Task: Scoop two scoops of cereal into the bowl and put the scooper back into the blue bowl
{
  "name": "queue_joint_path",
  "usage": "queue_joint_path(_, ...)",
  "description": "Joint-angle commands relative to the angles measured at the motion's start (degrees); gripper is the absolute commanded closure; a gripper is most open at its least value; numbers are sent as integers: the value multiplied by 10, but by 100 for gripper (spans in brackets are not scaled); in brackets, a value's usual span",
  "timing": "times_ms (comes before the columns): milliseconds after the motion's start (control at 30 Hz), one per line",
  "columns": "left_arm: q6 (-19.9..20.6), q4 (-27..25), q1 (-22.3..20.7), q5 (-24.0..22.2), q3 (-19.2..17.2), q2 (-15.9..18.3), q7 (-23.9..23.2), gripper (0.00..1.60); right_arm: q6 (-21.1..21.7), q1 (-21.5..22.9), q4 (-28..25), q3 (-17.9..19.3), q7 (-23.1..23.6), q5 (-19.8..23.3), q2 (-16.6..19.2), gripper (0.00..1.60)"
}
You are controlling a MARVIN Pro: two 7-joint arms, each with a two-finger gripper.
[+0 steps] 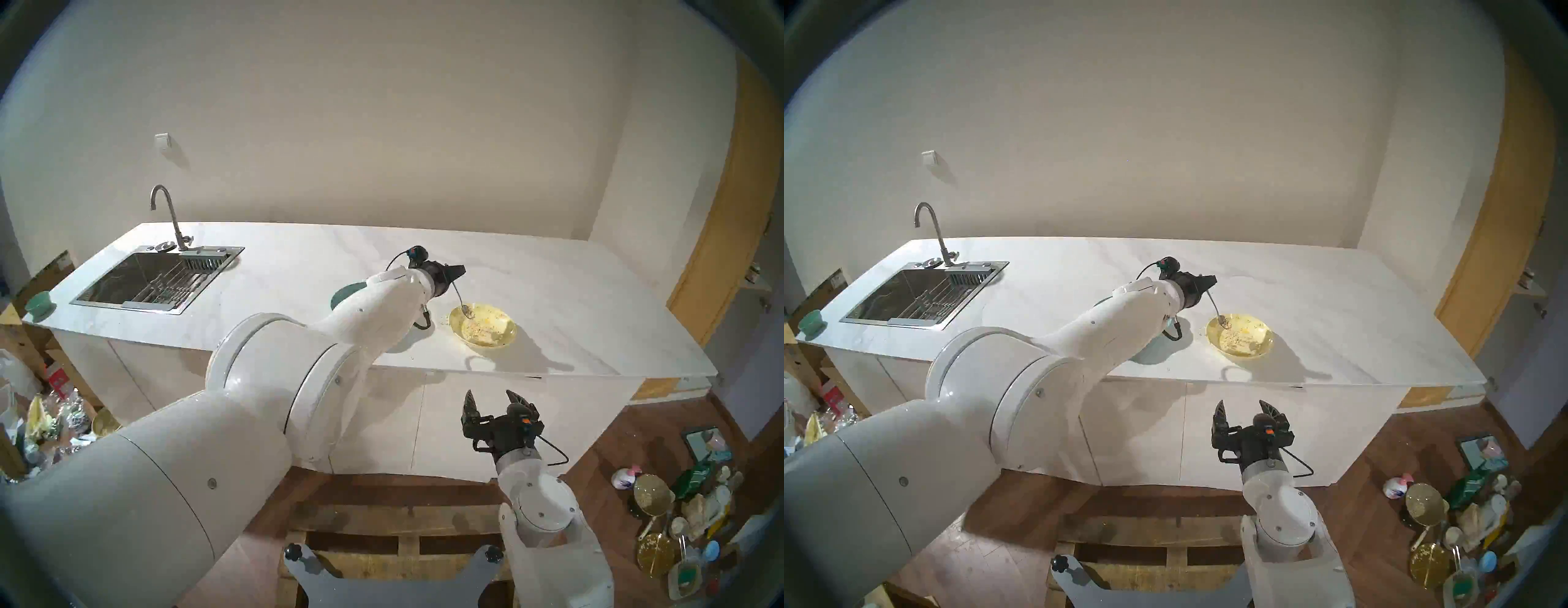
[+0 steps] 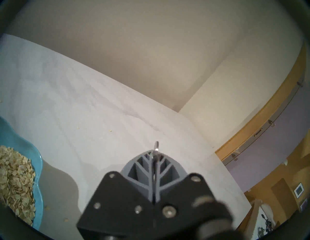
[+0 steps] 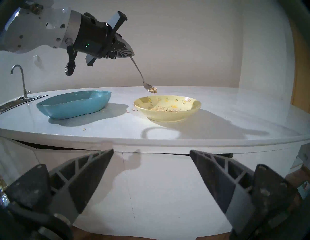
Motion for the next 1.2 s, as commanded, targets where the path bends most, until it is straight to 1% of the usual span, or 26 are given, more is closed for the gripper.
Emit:
queue_joint_path(0, -13, -25, -41, 15, 18, -17, -9, 160, -3, 4, -12, 0, 0, 0, -1, 0)
queue_joint_path(133, -13, -29, -50, 24, 35, -20, -9, 160, -3, 4, -12, 0, 0, 0, -1, 0)
queue_joint_path(267, -16, -31, -57, 42, 70, -24, -12, 160, -3, 4, -12, 0, 0, 0, -1, 0)
queue_joint_path(533, -31, -30, -65, 53, 127, -30, -14, 160, -4, 4, -13, 0, 0, 0, -1, 0)
queue_joint_path(633, -34, -26, -67, 47, 142, -32, -11, 160, -4, 4, -13, 0, 0, 0, -1, 0)
queue_joint_path(800, -37, -21, -70, 50, 144, -35, -6, 160, -4, 4, -13, 0, 0, 0, -1, 0)
queue_joint_path(967, -41, -17, -71, 45, 136, -39, -2, 160, -3, 4, -13, 0, 0, 0, -1, 0)
queue_joint_path(1067, -41, -13, -70, 31, 119, -37, 4, 160, -3, 4, -14, 0, 0, 0, -1, 0)
queue_joint_path(1100, -38, -10, -69, 22, 105, -37, 8, 160, -3, 3, -14, 0, 0, 0, -1, 0)
queue_joint_path(1133, -38, -10, -69, 22, 105, -37, 8, 160, -3, 3, -14, 0, 0, 0, -1, 0)
queue_joint_path(1167, -39, -8, -67, 16, 94, -34, 10, 160, -3, 3, -14, 0, 0, 0, -1, 0)
